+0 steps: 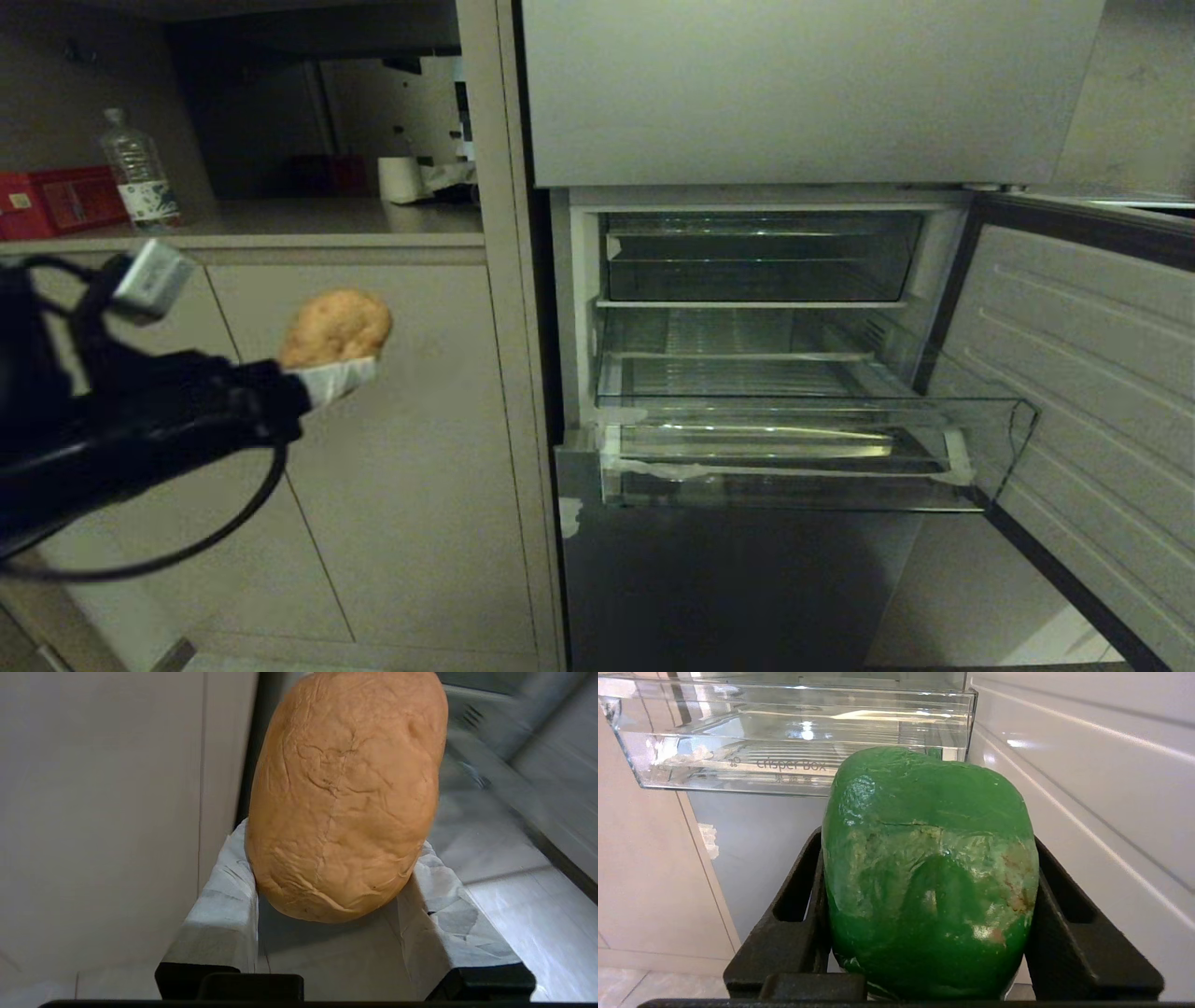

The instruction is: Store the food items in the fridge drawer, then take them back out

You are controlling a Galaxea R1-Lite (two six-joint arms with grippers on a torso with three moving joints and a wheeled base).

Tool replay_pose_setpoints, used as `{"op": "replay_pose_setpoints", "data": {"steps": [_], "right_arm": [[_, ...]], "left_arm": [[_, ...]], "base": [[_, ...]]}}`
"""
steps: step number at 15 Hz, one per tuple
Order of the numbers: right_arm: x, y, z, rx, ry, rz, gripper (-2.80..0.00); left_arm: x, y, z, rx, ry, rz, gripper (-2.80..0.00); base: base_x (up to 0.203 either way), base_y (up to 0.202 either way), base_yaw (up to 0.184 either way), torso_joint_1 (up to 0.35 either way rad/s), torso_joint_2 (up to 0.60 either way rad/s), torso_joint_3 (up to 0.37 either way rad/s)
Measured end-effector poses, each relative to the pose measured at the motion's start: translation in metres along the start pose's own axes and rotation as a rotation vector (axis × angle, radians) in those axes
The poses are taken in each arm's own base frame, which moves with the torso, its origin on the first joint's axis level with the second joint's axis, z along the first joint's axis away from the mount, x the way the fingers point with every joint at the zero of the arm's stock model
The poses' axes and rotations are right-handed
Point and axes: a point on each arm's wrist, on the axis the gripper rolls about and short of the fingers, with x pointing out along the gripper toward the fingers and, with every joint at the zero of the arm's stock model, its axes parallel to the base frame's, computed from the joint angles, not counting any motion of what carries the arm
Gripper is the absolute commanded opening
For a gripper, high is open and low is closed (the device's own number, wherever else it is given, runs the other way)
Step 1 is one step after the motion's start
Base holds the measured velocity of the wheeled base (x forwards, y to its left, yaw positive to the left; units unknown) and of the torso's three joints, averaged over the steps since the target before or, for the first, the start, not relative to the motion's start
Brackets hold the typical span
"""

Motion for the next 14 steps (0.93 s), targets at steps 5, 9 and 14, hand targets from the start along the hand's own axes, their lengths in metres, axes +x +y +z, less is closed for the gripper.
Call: {"op": "replay_pose_setpoints", "data": {"steps": [5,9,14], "right_arm": [[0.000,0.000,0.000,-0.002,0.000,0.000,-2.80],[0.000,0.000,0.000,0.002,0.000,0.000,-2.80],[0.000,0.000,0.000,0.020,0.000,-0.021,-2.80]], "left_arm": [[0.108,-0.009,0.008,0.037,-0.038,-0.070,-2.80],[0.156,-0.042,-0.009,0.057,-0.019,-0.082,-2.80],[0.190,-0.074,-0.018,0.085,-0.040,-0.102,-2.80]], "base": [[0.000,0.000,0.000,0.000,0.00,0.000],[0.000,0.000,0.000,0.000,0.00,0.000],[0.000,0.000,0.000,0.000,0.00,0.000]]}}
